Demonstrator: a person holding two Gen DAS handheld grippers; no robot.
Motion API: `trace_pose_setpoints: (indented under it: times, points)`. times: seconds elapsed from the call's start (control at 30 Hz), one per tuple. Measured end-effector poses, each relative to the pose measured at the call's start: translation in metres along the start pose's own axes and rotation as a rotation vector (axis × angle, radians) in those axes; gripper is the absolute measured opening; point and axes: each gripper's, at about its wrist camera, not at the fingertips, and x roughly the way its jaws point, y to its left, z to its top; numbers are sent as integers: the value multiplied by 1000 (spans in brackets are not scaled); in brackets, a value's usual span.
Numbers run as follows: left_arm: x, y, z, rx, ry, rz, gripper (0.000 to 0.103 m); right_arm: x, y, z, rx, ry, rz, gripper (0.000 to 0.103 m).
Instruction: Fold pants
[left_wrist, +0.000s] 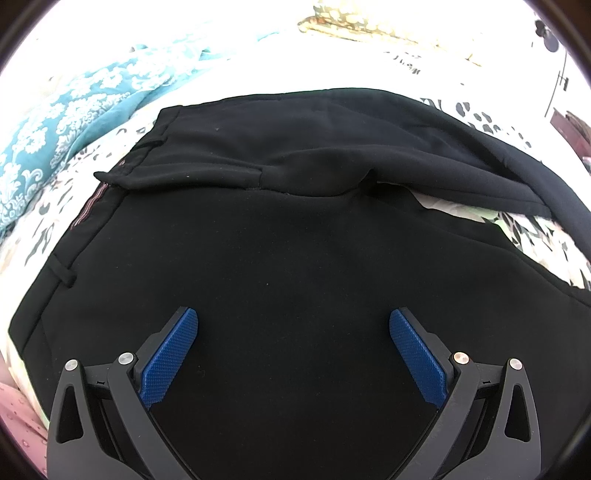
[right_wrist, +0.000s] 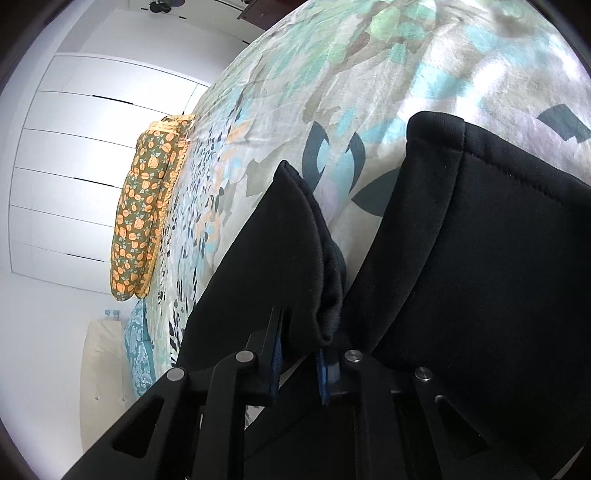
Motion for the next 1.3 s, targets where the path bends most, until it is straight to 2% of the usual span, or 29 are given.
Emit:
trace_pose_setpoints:
  times: [0.1,0.13,0.2,0.37,0.47,0.53,0.6,0.67,0.73,0.8,0.9,0.97,1.1,1.3]
  points:
    - [0,0,0,-1,0,0,103,1,3,4,-12,17,-22,13]
    - [0,0,0,-1,0,0,103,3,6,6,-12,20,-22,16]
    - [0,0,0,0,-1,1,103,6,4,8,-4,13,-6,16]
    - [0,1,0,-1,-1,0,103,6,12,12,-27,-25,8,9]
    - [-1,2,3,-7,19,-1,103,-13,43,6,-114,-41,88,7]
    - [-1,3,11,-22,83,-2,103,-37,76,-2,-228,-47,149,7]
    - [-4,7,25,-60,166,-72,102,-66,106,-14,-339,-51,218,7]
    - [-17,12,45,-111,142,-172,102,-92,128,-25,-414,-42,279,7]
    - [-29,17,73,-163,93,-232,102,-113,143,-37,-468,-33,325,7]
    - [-30,23,100,-233,81,-304,102,-131,154,-46,-504,-29,360,7]
    - [-10,30,143,-343,143,-428,102,-155,159,-57,-526,-16,413,7]
    - [9,26,166,-369,203,-459,102,-169,163,-65,-548,-12,444,7]
    - [43,9,195,-370,293,-445,102,-195,174,-82,-591,22,520,7]
    - [69,12,194,-497,333,-441,102,-217,186,-96,-681,96,594,7]
